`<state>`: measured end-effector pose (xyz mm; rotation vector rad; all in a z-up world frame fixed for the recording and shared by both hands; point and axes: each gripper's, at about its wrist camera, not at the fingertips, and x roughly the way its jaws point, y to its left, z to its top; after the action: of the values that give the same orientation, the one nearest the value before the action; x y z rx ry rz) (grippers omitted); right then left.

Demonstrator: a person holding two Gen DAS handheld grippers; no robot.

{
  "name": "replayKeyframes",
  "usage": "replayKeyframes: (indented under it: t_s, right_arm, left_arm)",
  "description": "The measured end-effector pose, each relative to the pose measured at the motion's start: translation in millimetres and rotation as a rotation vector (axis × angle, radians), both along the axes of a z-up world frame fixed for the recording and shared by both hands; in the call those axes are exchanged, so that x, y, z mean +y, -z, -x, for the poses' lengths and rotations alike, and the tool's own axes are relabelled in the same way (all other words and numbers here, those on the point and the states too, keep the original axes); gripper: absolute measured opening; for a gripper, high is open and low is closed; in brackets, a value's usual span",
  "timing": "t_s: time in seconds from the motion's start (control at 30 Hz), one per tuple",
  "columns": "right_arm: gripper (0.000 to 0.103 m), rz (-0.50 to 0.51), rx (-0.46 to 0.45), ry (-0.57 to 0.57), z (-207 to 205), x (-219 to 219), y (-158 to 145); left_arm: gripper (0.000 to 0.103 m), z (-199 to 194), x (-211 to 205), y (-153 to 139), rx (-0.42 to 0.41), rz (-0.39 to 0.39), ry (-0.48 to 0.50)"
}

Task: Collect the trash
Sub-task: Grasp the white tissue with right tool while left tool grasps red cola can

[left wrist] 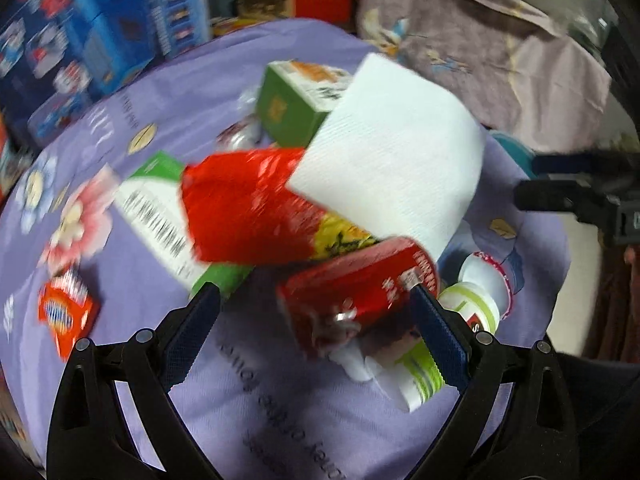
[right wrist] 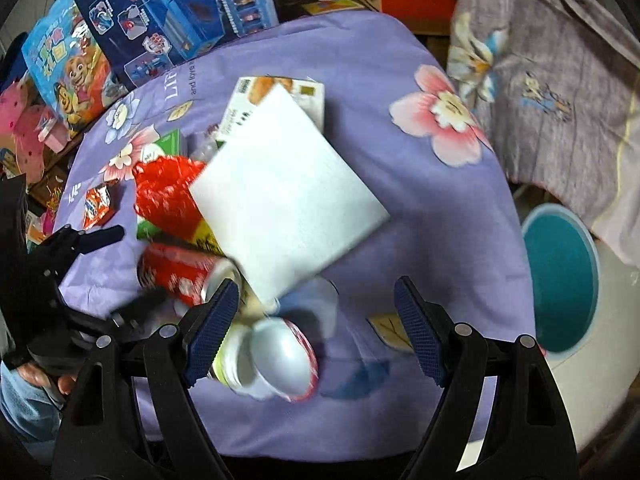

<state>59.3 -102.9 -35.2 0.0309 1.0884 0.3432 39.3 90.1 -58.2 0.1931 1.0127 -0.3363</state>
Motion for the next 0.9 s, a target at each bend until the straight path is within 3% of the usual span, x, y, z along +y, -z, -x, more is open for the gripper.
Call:
replayKeyframes:
  t_s: [0.23,0.5,0.77,0.8,0.9]
  right_arm:
    - [0.077,-0.004,-0.005,-0.031,-30.1,33.1,1.0]
    - [0.077,0.026,0.056,-0.020,-61.9,53.0,36.5]
    - [0.076,-0.026,0.078,-0.006,-75.7,55.7,61.8]
    - [0.063,-0.034,0.072,-0.008,-74.8,55.5,61.8]
    - [0.040,-0.050,0.058,-0.034,-69.5,56.9,57.8]
  left_arm:
    - [0.095,-15.8,-14.5,16.9,0.042,0.020,0.133]
    - [0.095,-21.1,21.8,44.3,0.133,0.098,0.041]
    - [0.095,-26.1,29.6,47.7,0.145,0.149,0.024]
    - [0.095,-27.1,28.7,49.0,0.150,0.153,0.026]
    - [0.095,-28.7,27.4,51.5,0.156,0.155,0.022]
